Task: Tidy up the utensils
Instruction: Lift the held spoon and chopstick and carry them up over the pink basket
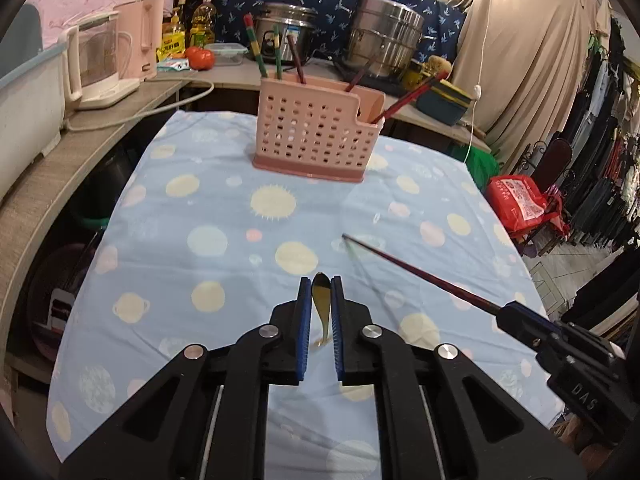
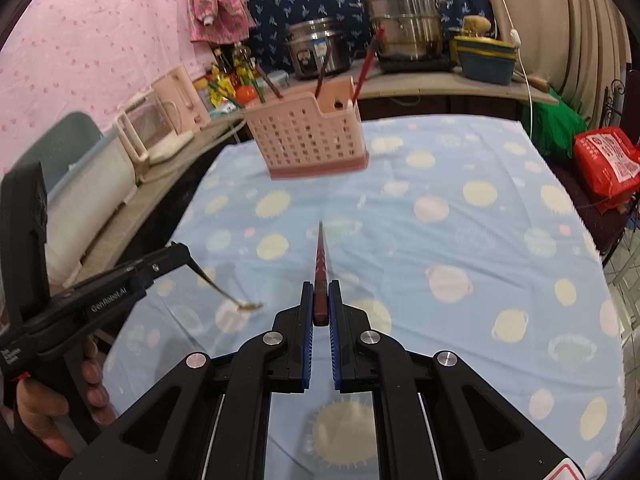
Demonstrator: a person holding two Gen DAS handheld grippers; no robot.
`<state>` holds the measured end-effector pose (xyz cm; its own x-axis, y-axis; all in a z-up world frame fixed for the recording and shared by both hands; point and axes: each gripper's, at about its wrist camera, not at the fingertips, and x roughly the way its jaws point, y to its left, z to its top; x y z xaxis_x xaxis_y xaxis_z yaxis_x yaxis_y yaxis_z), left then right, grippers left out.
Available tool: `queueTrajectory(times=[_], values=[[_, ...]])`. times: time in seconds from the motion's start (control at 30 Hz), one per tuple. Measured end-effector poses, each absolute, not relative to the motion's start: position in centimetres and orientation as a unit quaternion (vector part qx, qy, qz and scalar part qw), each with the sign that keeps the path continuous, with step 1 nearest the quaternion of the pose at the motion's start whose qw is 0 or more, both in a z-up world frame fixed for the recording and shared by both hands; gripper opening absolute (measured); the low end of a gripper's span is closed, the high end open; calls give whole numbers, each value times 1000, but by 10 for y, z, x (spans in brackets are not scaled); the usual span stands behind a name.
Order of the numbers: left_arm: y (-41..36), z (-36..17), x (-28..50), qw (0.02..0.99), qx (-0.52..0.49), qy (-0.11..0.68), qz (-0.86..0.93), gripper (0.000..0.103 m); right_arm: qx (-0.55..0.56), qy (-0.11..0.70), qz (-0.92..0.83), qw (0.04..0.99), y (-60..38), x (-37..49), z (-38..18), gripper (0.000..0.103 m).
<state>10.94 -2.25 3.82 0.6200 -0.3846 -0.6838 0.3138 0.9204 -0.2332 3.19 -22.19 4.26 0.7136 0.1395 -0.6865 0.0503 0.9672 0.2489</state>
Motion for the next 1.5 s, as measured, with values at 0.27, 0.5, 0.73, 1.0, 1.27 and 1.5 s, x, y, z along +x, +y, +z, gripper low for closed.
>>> queueTrajectory(times=[0.27, 0.5, 0.73, 1.0, 1.27, 1.5], values=[[-23, 68, 123, 911, -37, 361, -199, 0, 132, 323, 27, 937, -234, 45, 93, 7], [-26, 93, 135, 917, -34, 343, -202, 0, 137, 295, 26, 945, -247, 56, 123, 7], [-32, 126, 153, 922, -28, 324, -209, 0, 120, 264, 28, 957, -253, 76, 158, 7], [-42, 172, 196, 935, -22, 282, -214, 0, 111, 220, 35, 969, -262, 123, 209, 7], [-57, 201, 251, 943, -18, 257, -210, 0, 120, 192, 33, 973, -274, 191, 243, 7], [-65, 205, 296, 944, -22, 257, -204, 0, 120, 173, 26, 977, -271, 241, 257, 7]])
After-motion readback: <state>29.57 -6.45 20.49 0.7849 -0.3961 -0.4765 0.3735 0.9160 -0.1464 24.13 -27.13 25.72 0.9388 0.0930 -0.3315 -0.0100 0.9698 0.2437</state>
